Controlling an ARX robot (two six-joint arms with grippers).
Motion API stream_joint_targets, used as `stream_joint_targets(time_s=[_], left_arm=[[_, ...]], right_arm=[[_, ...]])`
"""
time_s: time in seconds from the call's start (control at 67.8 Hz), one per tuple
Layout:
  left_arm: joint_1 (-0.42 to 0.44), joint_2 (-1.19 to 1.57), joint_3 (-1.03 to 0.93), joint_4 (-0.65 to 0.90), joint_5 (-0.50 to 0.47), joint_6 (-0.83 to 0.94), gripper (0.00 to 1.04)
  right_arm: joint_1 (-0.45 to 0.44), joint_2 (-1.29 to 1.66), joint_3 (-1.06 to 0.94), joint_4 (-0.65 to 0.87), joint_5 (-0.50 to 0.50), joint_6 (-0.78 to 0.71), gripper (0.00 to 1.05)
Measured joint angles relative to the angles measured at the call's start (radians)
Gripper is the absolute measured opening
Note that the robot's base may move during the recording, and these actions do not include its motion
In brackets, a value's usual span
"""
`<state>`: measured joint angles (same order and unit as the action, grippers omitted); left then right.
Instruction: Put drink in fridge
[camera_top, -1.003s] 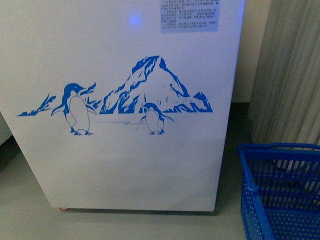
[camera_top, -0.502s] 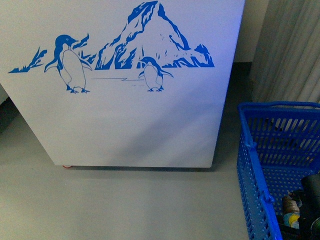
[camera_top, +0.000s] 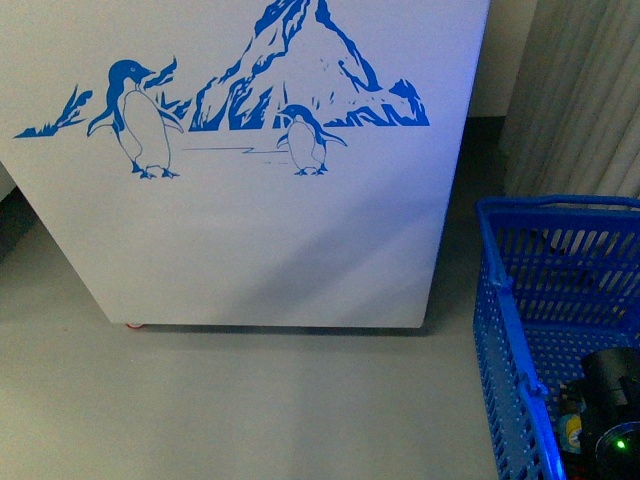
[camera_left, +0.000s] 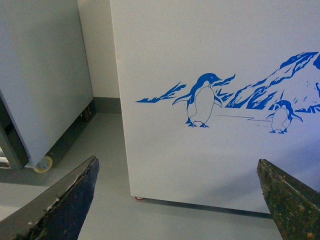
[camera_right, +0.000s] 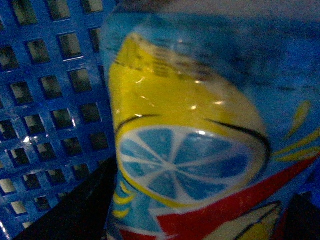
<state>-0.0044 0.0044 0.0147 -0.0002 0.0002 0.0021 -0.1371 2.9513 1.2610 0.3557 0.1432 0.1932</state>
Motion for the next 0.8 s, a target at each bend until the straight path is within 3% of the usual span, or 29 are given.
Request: stream_joint_targets(time_s=[0.221,0.295,0.472,0.59,0.797], left_arm=[[0.000,0.000,0.000,0.000,0.000,0.000,0.97],[0.000,0.000,0.000,0.000,0.000,0.000,0.97],[0.000,0.000,0.000,0.000,0.000,0.000,0.97],[0.000,0.000,0.000,0.000,0.000,0.000,0.97],[0.000,0.000,0.000,0.000,0.000,0.000,0.97]], right_arm=[[-0.008,-0.105,-0.135,0.006,-0.047,0.027,0.45],[-0.012,-0.175,-0.206,0.018,-0.064,0.035,0.41],[-0.031,-0.665,-0.425,0.032,-0.106,-0.016,0.39],[-0.038,-1.144,-0.523,-0.097,-0.206,-0.068,0.39],[-0.022,-1.624,-0.527,-0.295,-0.311,-0.083,0.39]])
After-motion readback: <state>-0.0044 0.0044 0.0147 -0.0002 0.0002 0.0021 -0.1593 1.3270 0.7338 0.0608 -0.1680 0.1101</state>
